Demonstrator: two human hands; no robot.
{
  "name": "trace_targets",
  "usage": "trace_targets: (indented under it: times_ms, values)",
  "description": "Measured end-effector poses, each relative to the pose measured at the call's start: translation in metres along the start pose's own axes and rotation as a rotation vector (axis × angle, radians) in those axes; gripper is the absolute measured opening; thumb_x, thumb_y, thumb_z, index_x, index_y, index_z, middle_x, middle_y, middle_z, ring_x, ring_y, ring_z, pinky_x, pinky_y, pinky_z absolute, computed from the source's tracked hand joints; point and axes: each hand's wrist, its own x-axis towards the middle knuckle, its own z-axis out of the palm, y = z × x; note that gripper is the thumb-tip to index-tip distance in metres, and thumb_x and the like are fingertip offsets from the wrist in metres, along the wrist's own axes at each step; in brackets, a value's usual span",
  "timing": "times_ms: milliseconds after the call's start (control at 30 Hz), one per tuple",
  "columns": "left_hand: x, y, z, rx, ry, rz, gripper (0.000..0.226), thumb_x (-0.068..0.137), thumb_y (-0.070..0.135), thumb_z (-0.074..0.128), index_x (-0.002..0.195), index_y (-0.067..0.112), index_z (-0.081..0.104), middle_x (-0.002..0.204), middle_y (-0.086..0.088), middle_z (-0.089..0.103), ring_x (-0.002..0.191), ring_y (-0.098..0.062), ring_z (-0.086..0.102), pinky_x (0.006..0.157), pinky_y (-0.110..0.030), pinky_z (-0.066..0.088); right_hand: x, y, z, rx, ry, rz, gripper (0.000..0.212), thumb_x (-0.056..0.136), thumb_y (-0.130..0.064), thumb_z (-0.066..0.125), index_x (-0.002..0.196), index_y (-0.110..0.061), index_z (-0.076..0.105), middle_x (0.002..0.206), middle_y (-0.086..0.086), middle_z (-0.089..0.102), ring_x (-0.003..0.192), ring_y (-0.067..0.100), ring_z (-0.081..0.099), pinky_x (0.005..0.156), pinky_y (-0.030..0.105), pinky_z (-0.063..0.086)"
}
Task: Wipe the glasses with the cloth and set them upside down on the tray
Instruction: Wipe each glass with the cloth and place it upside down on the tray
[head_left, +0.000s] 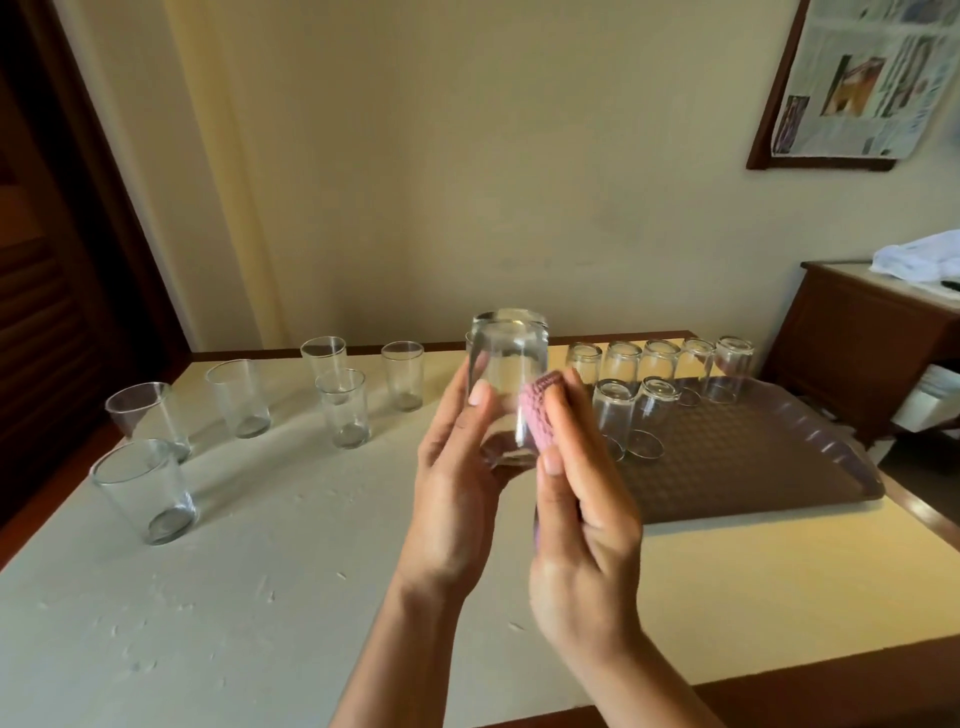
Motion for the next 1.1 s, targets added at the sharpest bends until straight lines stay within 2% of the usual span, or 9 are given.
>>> trace_targets:
  times_ms: [100,200,367,500,600,733,867,933,1100]
  values:
    - [-0.005,-0.005,-0.005,0.083,-0.095,-0.062,0.061,0.098,0.041,0.058,0.156,0.042,0.041,0.123,-0.016,0.074,0.099,-0.024,0.072,0.087,-0.036,0.058,0.016,0.006,-0.011,0.031,0.079,0.026,0.045,0.107,-0.008,0.044,0.15,-0.02,0.049,0.157,0.014,0.045,0.144,0.017,0.047,0.118,0.033,0.038]
    - [-0.006,-0.009,0.0,0.144,-0.053,0.018,0.066,0.094,0.029,0.064,0.153,0.047,0.042,0.131,0.004,0.072,0.101,-0.028,0.068,0.092,-0.042,0.057,0.03,0.008,-0.014,0.047,0.088,0.038,0.045,0.106,-0.013,0.045,0.147,-0.031,0.051,0.158,0.011,0.044,0.148,0.023,0.042,0.121,0.047,0.034]
    - [0.001,-0.007,-0.004,0.078,0.005,0.03,0.066,0.095,0.034,0.058,0.157,0.041,0.038,0.133,-0.006,0.071,0.102,-0.023,0.07,0.087,-0.036,0.056,-0.004,0.011,-0.004,-0.004,0.009,0.028,0.042,0.104,0.001,0.043,0.145,-0.008,0.048,0.159,0.016,0.041,0.144,0.024,0.047,0.117,0.038,0.04]
    - [-0.007,-0.012,-0.006,0.043,-0.009,-0.036,0.058,0.093,0.035,0.067,0.147,0.049,0.051,0.125,-0.011,0.071,0.098,-0.03,0.063,0.089,-0.045,0.05,0.023,0.016,-0.014,-0.055,0.094,0.057,0.044,0.107,-0.013,0.044,0.148,-0.026,0.049,0.157,0.01,0.045,0.148,0.024,0.041,0.121,0.052,0.034]
    - [-0.005,-0.009,0.0,0.047,0.033,0.033,0.063,0.092,0.033,0.071,0.15,0.042,0.048,0.134,-0.001,0.07,0.103,-0.024,0.068,0.087,-0.037,0.056,0.022,0.012,-0.01,-0.051,0.021,0.028,0.045,0.108,-0.015,0.045,0.152,-0.02,0.048,0.157,0.015,0.044,0.148,0.029,0.041,0.12,0.054,0.035]
    - [-0.001,-0.003,-0.009,0.087,-0.03,-0.035,0.053,0.101,0.048,0.05,0.152,0.037,0.046,0.114,0.005,0.077,0.087,-0.012,0.072,0.078,-0.028,0.056,-0.008,0.009,0.0,-0.051,-0.007,0.007,0.043,0.102,0.003,0.042,0.144,0.008,0.042,0.158,0.027,0.034,0.144,0.013,0.046,0.117,0.031,0.04]
    - [-0.01,-0.01,-0.01,0.161,-0.077,-0.046,0.068,0.092,0.04,0.066,0.155,0.044,0.041,0.148,0.012,0.061,0.094,-0.022,0.068,0.084,-0.034,0.057,0.022,0.008,-0.012,-0.03,0.057,0.042,0.043,0.104,0.0,0.042,0.147,-0.005,0.041,0.159,0.02,0.038,0.145,0.016,0.045,0.118,0.029,0.038]
    - [-0.011,-0.011,-0.004,0.185,-0.017,0.019,0.064,0.093,0.036,0.065,0.152,0.048,0.042,0.144,0.017,0.062,0.102,-0.023,0.066,0.086,-0.036,0.058,0.028,0.008,-0.012,-0.115,0.053,0.007,0.042,0.104,0.0,0.044,0.145,-0.006,0.044,0.156,0.012,0.043,0.146,0.012,0.042,0.119,0.028,0.036]
    - [-0.005,-0.005,-0.012,0.069,0.054,-0.005,0.049,0.105,0.039,0.045,0.153,0.034,0.043,0.119,0.006,0.076,0.086,-0.014,0.07,0.081,-0.034,0.056,-0.012,0.006,-0.001,-0.096,-0.03,0.033,0.041,0.101,0.006,0.044,0.142,0.005,0.048,0.157,0.019,0.042,0.146,0.015,0.043,0.118,0.033,0.039]
